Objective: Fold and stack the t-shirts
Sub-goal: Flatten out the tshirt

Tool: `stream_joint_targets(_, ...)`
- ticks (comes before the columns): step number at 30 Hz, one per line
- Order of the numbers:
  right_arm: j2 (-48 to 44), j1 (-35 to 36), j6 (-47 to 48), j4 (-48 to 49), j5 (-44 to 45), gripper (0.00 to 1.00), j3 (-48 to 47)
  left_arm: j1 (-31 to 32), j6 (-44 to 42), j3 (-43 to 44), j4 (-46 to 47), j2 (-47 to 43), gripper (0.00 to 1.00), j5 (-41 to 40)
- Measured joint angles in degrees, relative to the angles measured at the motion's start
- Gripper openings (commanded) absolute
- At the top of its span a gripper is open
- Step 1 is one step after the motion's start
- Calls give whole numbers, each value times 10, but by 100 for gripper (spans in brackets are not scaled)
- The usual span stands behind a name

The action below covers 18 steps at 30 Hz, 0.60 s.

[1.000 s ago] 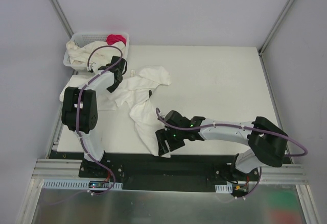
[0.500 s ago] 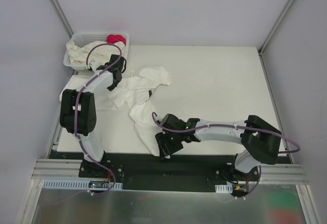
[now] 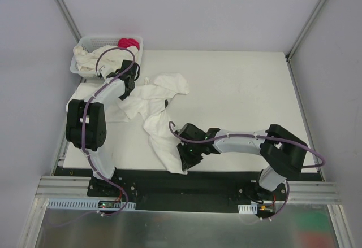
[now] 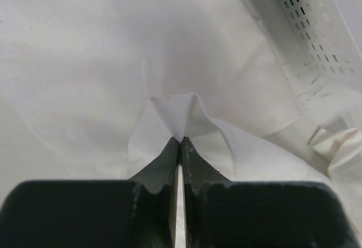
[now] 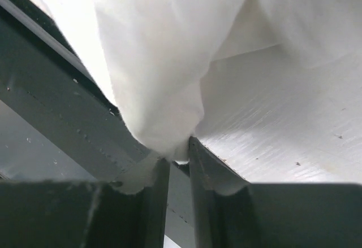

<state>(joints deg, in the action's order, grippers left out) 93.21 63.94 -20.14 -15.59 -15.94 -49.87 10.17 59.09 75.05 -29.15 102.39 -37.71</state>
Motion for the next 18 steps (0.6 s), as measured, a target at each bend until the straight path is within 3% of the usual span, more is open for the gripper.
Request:
stream_joint_targets(2,3,-4,1,0,0,6,0,0,-1,0,0,0,0,0)
stream_joint_targets(4,3,-7,4,2,0,1,0,0,-2,0,0,0,0,0)
stream_joint_targets(12,-9,-33,5,13,4,1,17,0,-2,0,1,0,0,0)
stream_joint_targets(18,-73,-127,5,13,24,1,63,2,-3,-7,2,-3,0,0)
